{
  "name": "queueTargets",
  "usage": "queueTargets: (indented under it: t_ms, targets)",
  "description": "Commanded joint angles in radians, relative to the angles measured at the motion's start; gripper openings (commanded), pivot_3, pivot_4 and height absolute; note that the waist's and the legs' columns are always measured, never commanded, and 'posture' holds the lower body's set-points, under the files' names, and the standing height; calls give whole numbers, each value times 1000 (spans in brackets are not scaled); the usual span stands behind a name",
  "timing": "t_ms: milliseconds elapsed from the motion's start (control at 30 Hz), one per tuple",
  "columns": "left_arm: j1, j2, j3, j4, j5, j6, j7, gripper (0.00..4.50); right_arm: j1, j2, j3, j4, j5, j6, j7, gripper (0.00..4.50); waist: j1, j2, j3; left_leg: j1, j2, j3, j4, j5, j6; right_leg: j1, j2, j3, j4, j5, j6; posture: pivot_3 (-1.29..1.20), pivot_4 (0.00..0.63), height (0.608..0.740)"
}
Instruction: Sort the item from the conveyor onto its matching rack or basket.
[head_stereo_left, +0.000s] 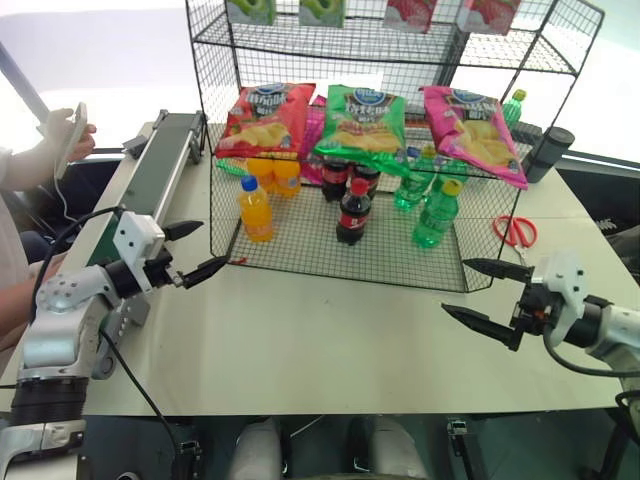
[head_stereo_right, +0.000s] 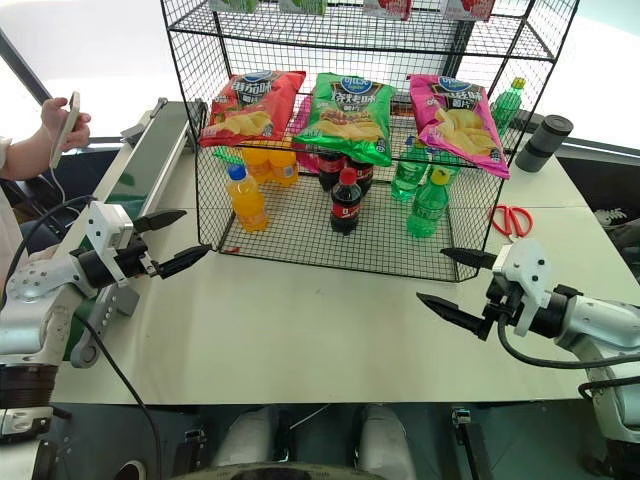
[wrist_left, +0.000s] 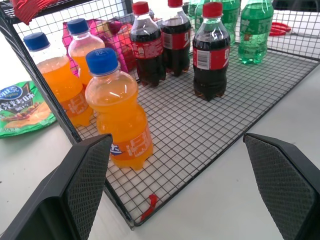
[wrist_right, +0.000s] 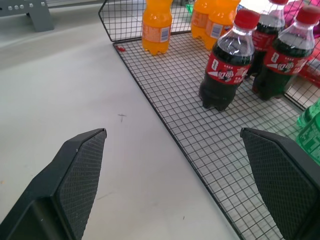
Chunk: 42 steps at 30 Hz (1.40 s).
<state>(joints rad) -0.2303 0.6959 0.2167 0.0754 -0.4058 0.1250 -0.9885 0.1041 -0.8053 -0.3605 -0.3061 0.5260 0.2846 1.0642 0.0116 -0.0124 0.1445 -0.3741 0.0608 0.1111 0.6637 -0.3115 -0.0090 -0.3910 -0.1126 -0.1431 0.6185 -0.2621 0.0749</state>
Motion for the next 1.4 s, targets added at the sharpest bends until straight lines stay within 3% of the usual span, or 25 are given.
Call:
queueTargets:
  t_ms: [33, 567, 1400]
  targets:
    - [-5, 2, 11, -35, 2, -19, 14, 4500, -32, -12, -7, 16, 3, -29, 13, 4469, 0, 0, 0, 0, 0, 0, 0, 0, 0, 0, 0, 0, 0, 0, 0, 0, 150, 738]
    - [32, 23, 36, -56, -20, -17, 14, 4500, -110, 0, 63, 93, -18, -80, 40, 4469, 1, 0, 0, 0, 0, 0, 0, 0, 0, 0, 0, 0, 0, 0, 0, 0, 150, 738]
    - [-82, -56, -40, 53, 35, -106, 18, 4500, -94, -10, 34, 120, -45, -125, 31, 4469, 0, 0, 0, 1, -1, 0, 1, 0, -1, 1, 0, 0, 1, 0, 0, 0, 150, 738]
